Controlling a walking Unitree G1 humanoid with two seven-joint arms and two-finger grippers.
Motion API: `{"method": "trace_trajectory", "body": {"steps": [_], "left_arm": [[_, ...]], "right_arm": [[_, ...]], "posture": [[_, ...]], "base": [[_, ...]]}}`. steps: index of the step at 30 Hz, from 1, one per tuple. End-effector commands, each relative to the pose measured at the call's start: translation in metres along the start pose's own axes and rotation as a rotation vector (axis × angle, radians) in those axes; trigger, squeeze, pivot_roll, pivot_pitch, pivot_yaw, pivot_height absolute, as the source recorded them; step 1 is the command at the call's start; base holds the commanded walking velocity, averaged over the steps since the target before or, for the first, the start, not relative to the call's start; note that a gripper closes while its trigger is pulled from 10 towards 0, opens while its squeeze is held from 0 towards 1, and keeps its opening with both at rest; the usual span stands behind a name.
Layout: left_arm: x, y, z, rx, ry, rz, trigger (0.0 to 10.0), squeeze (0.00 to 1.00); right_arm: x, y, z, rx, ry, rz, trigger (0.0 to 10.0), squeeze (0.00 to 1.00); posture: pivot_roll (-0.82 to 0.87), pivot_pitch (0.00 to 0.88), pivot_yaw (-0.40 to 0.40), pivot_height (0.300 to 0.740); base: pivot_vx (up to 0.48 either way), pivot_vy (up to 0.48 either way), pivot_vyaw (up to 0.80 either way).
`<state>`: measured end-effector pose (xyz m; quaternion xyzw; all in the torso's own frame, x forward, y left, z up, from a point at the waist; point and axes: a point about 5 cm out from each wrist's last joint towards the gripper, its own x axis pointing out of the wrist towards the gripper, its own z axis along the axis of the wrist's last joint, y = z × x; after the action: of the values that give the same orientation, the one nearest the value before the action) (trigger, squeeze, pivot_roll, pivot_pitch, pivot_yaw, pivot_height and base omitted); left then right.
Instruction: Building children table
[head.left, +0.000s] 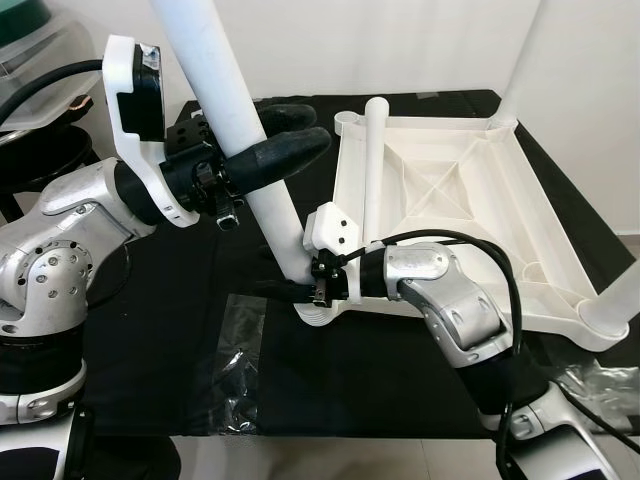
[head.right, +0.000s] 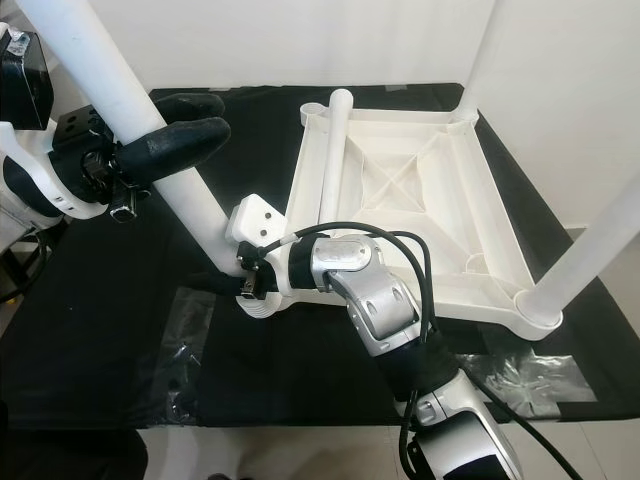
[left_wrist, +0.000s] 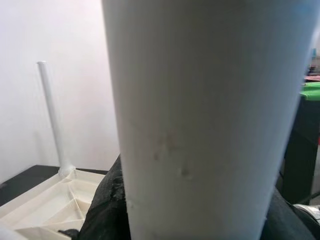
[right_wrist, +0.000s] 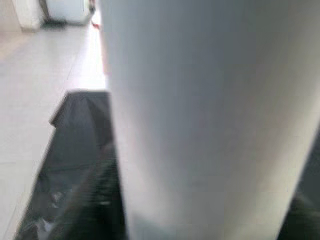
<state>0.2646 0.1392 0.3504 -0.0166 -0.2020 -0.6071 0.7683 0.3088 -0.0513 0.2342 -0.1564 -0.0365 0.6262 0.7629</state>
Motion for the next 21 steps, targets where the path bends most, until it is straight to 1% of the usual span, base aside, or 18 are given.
{"method": "trace_trajectory", "body": {"steps": [1,2,3,5,6,7,8,9,10,13,14,15,16,18,19,20,21], "left_arm": [[0.005,-0.006,0.007,0.008,-0.004,-0.109,0.0,0.0],[0.005,-0.006,0.007,0.008,-0.004,-0.109,0.0,0.0],[0.006,-0.008,0.007,0.003,0.01,-0.155,0.0,0.0],[0.006,-0.008,0.007,0.003,0.01,-0.155,0.0,0.0],[0.008,-0.016,0.005,-0.016,0.041,-0.276,0.0,0.0],[0.008,-0.016,0.005,-0.016,0.041,-0.276,0.0,0.0],[0.01,-0.027,0.003,-0.04,0.089,-0.467,1.3,0.0],[0.011,-0.037,0.001,-0.068,0.121,-0.639,1.7,0.0],[0.011,-0.043,0.001,-0.093,0.135,-0.764,1.4,0.0],[0.011,-0.043,0.001,-0.093,0.135,-0.764,1.4,0.0],[0.013,-0.046,0.003,-0.118,0.123,-0.85,1.2,0.0],[0.019,-0.048,0.005,-0.137,0.089,-0.911,1.2,0.0],[0.023,-0.05,0.006,-0.148,0.065,-0.946,1.3,0.0],[0.023,-0.05,0.006,-0.148,0.065,-0.946,1.3,0.0],[0.03,-0.05,0.007,-0.156,0.036,-0.963,1.3,0.0],[0.037,-0.05,0.009,-0.156,0.009,-0.967,1.3,0.0],[0.037,-0.05,0.009,-0.156,0.009,-0.967,1.3,0.0]], "right_arm": [[-0.002,0.002,0.013,0.004,-0.077,0.089,10.0,1.0],[-0.002,0.002,0.013,0.004,-0.077,0.089,10.0,1.0],[-0.006,0.002,0.017,0.007,-0.104,0.128,10.0,1.0],[-0.006,0.002,0.017,0.007,-0.104,0.128,10.0,1.0],[-0.011,0.003,0.019,0.009,-0.107,0.209,10.0,1.0],[-0.011,0.003,0.019,0.009,-0.107,0.209,10.0,1.0],[-0.015,0.005,0.017,0.02,-0.08,0.332,10.0,0.9],[-0.018,0.008,0.015,0.025,-0.031,0.443,10.0,0.0],[-0.019,0.009,0.012,0.03,0.01,0.523,10.0,0.0],[-0.019,0.009,0.012,0.03,0.01,0.523,10.0,0.0],[-0.019,0.011,0.009,0.037,0.046,0.581,10.0,0.0],[-0.016,0.013,0.006,0.042,0.067,0.618,10.0,0.0],[-0.014,0.015,0.005,0.047,0.077,0.638,10.0,0.0],[-0.014,0.015,0.005,0.047,0.077,0.638,10.0,0.0],[-0.012,0.017,0.003,0.055,0.076,0.656,10.0,0.0],[-0.009,0.02,0.004,0.072,0.054,0.67,0.0,0.0],[-0.009,0.02,0.004,0.072,0.054,0.67,0.0,0.0]], "posture": [[0.0,0.126,0.023,0.74],[0.0,0.126,0.023,0.74],[0.0,0.126,0.023,0.74],[0.0,0.126,0.023,0.74],[0.0,0.119,0.013,0.74],[0.0,0.119,0.013,0.74],[0.0,0.11,0.006,0.74],[0.0,0.107,0.006,0.74],[0.0,0.107,0.006,0.74],[0.0,0.107,0.006,0.74],[-0.01,0.102,0.004,0.74],[-0.01,0.1,0.002,0.74],[-0.01,0.1,0.002,0.74],[-0.01,0.1,0.002,0.74],[-0.01,0.1,0.002,0.74],[-0.01,0.102,0.003,0.74],[-0.01,0.102,0.003,0.74]], "base": [[0.0,0.0,0.0],[0.0,0.0,0.0],[0.0,0.0,0.0],[0.0,0.0,0.0],[0.0,0.0,0.0],[0.0,0.0,0.0],[0.0,0.0,0.0],[0.0,0.0,0.0],[0.0,0.0,0.0],[0.0,0.0,0.0],[0.0,0.0,0.0],[0.0,0.0,0.0],[0.0,0.0,0.0],[0.0,0.0,0.0],[0.0,0.0,0.0],[0.0,0.0,0.0],[0.0,0.0,0.0]]}}
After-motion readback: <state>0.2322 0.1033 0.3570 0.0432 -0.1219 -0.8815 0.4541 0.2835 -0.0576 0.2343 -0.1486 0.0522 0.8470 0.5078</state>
